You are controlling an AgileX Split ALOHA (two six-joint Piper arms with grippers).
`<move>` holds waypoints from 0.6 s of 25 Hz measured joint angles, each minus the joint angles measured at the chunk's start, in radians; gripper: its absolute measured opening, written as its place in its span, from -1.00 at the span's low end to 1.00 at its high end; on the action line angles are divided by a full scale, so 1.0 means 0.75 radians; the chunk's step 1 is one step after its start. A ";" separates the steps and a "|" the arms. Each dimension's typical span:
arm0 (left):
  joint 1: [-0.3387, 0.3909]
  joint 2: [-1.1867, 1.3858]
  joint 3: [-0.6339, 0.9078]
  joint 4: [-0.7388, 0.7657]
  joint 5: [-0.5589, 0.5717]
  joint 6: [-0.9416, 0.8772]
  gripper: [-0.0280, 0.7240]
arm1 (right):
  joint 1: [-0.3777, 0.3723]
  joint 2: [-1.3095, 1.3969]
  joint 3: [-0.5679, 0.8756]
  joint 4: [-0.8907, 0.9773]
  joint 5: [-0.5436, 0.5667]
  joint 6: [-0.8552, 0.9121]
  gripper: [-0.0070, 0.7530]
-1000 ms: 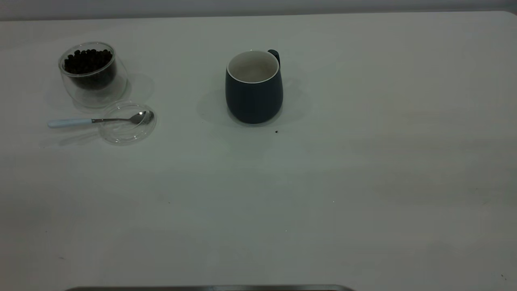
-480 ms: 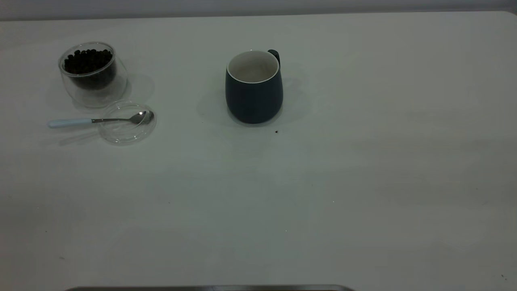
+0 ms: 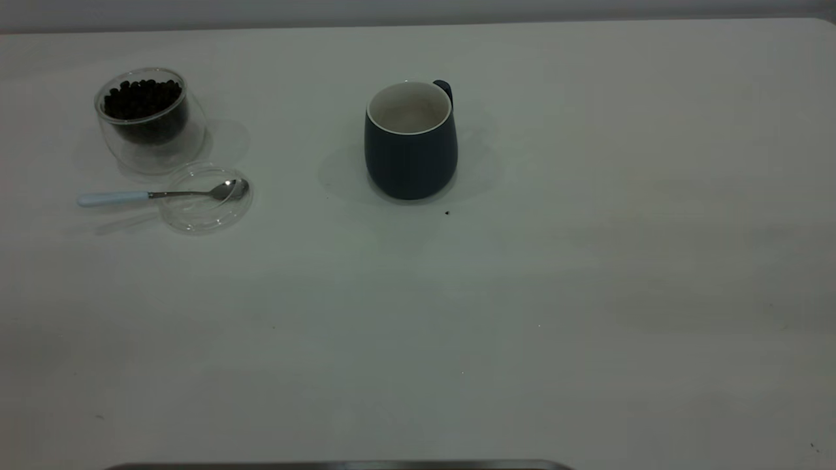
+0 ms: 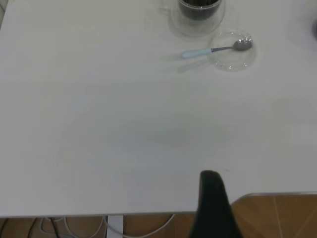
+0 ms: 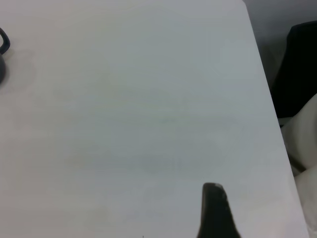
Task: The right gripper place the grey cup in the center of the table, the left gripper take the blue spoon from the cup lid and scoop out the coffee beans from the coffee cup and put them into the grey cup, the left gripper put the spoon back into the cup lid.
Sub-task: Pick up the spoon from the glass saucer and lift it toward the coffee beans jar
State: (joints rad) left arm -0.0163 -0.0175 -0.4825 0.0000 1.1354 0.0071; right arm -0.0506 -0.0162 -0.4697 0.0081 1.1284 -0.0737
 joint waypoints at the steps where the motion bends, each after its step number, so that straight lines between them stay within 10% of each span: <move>1: 0.000 0.000 0.000 0.000 0.000 0.000 0.64 | 0.000 0.000 0.000 0.000 0.000 0.000 0.23; 15: 0.000 0.236 -0.088 -0.014 -0.100 -0.142 0.64 | 0.000 0.000 0.000 0.000 0.000 -0.001 0.23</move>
State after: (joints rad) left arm -0.0163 0.1594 -0.5482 -0.0104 1.0602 -0.0994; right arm -0.0506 -0.0162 -0.4697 0.0081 1.1284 -0.0746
